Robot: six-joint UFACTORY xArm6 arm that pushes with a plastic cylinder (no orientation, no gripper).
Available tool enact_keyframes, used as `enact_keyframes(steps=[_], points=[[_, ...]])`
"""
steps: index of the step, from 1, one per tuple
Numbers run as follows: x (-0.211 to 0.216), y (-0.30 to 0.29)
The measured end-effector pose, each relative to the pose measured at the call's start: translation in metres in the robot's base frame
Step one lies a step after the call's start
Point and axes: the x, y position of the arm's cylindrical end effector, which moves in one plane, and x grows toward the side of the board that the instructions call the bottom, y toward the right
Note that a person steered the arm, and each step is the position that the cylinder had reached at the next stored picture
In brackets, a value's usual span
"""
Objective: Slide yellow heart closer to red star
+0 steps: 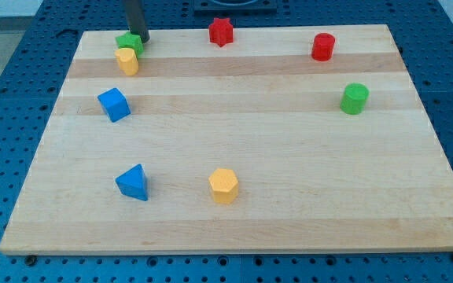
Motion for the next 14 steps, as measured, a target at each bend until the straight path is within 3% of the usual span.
enact_keyframes(steps=[3,4,5,8,9,14], points=[[0.009,-0.079],[0.029,-0.118],[0.051,-0.115],[0.070,-0.017],[0.084,-0.016],[0.071,0.069]])
